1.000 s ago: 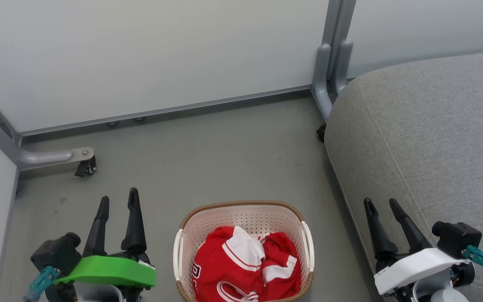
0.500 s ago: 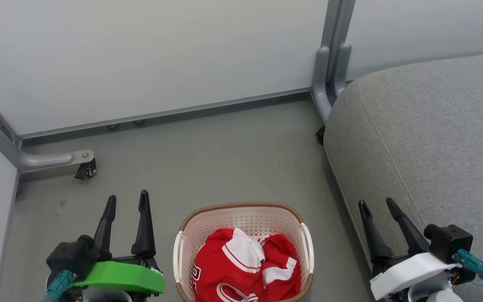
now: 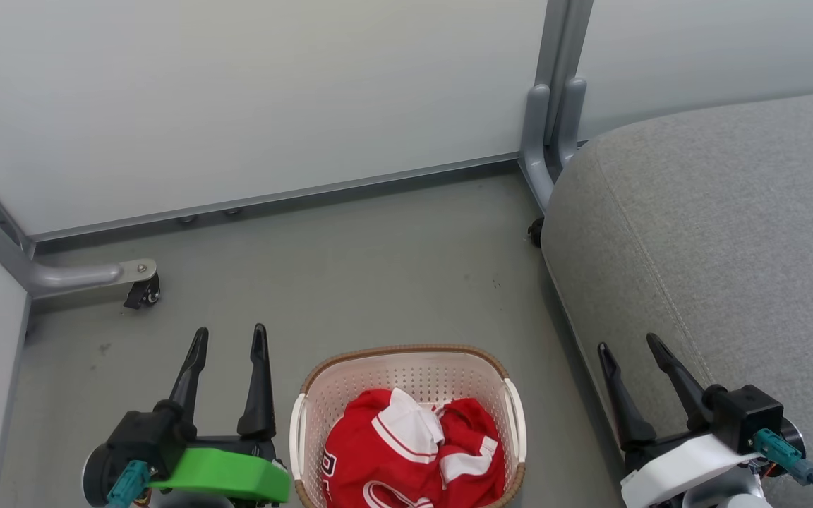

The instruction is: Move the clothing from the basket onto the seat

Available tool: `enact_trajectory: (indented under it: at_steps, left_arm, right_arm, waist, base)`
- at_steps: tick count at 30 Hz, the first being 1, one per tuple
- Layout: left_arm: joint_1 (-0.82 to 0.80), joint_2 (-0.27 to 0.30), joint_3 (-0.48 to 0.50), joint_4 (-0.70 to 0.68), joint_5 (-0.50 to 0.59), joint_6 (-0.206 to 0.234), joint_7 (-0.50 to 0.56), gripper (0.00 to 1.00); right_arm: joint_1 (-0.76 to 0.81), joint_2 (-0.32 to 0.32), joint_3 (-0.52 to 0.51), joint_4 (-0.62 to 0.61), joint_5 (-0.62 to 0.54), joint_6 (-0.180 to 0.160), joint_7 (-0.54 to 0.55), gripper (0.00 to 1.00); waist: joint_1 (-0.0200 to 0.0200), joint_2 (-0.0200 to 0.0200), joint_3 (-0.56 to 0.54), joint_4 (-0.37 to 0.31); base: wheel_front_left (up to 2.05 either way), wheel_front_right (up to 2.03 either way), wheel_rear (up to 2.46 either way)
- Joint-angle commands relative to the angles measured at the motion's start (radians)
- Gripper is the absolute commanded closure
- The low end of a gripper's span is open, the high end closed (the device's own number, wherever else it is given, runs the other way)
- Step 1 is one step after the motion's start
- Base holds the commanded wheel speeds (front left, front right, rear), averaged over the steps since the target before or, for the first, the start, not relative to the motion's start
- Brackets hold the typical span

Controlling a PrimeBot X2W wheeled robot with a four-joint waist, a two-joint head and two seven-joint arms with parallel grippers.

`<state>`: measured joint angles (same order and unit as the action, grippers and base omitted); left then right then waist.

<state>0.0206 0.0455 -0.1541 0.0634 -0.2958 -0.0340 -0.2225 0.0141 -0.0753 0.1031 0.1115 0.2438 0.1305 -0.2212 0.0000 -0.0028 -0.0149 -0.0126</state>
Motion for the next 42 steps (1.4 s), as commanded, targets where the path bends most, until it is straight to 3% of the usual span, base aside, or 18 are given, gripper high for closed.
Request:
enact_trajectory:
  at_steps: [1,20,42]
  left_arm:
    - [0.010,0.006,-0.003,-0.008,0.025,0.005,-0.009,0.00]
    - [0.021,0.008,-0.033,-0.021,0.170,0.015,-0.045,0.00]
    - [0.017,0.007,-0.049,0.016,0.156,0.006,-0.042,0.00]
  right_arm:
    - [0.012,-0.005,0.000,-0.009,-0.023,0.000,-0.010,0.00]
    - [0.023,-0.003,0.006,-0.027,-0.165,0.000,-0.046,0.00]
    - [0.020,0.001,-0.003,-0.019,-0.155,0.000,-0.045,0.00]
  waist:
    - [0.0000,0.0023,-0.001,0.000]
    - [0.0000,0.0028,0.004,-0.005]
    - [0.0000,0.0028,0.031,-0.006]
  base:
    - [0.00,0.00,0.00]
    - [0.00,0.00,0.00]
    - [0.00,0.00,0.00]
